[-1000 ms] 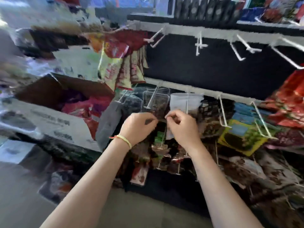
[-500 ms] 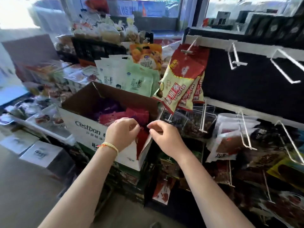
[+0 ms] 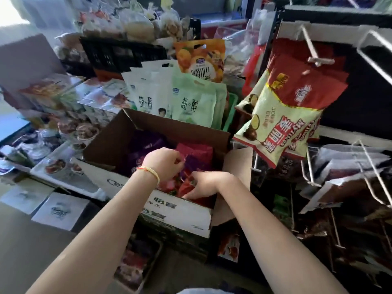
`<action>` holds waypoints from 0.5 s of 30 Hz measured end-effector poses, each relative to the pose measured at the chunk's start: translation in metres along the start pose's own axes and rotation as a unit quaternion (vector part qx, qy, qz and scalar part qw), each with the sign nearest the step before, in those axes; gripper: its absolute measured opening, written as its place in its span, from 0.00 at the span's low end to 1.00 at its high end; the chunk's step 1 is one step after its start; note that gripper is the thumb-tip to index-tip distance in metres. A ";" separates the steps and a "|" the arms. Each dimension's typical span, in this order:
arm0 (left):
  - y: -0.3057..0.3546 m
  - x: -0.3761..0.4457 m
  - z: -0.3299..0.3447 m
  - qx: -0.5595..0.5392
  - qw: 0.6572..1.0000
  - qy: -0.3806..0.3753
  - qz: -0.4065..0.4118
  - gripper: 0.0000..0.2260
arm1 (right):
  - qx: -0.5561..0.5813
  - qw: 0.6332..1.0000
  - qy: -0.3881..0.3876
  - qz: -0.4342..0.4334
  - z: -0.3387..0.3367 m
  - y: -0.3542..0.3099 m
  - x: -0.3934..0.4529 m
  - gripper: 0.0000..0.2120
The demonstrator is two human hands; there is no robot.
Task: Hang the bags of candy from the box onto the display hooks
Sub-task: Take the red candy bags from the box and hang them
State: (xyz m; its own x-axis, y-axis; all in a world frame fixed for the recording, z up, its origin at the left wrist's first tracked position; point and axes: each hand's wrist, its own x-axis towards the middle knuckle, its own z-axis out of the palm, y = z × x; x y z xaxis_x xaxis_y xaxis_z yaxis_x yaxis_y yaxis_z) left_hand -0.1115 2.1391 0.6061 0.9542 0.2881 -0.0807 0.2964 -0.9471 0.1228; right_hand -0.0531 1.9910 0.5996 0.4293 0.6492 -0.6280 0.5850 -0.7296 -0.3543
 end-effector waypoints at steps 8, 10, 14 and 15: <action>-0.016 0.025 0.025 0.023 0.990 -0.108 0.084 0.12 | -0.105 0.972 -0.146 0.154 0.034 -0.038 0.026 0.72; -0.026 0.015 0.046 0.035 0.985 -0.142 0.094 0.12 | -0.128 0.956 -0.162 0.210 0.053 -0.046 0.033 0.74; -0.050 -0.010 0.091 -0.050 0.986 -0.145 0.070 0.14 | -0.155 0.954 -0.088 0.240 0.078 -0.056 0.029 0.68; -0.055 -0.016 0.101 -0.094 0.983 -0.145 0.058 0.15 | -0.157 0.953 -0.078 0.247 0.083 -0.058 0.029 0.69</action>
State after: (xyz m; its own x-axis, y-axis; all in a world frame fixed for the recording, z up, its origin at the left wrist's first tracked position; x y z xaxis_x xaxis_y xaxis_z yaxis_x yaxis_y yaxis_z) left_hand -0.1476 2.1721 0.5010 0.9381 0.1014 -0.3311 0.2149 -0.9202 0.3271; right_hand -0.1313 2.0342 0.5440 0.6130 0.1846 -0.7682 0.5255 -0.8214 0.2219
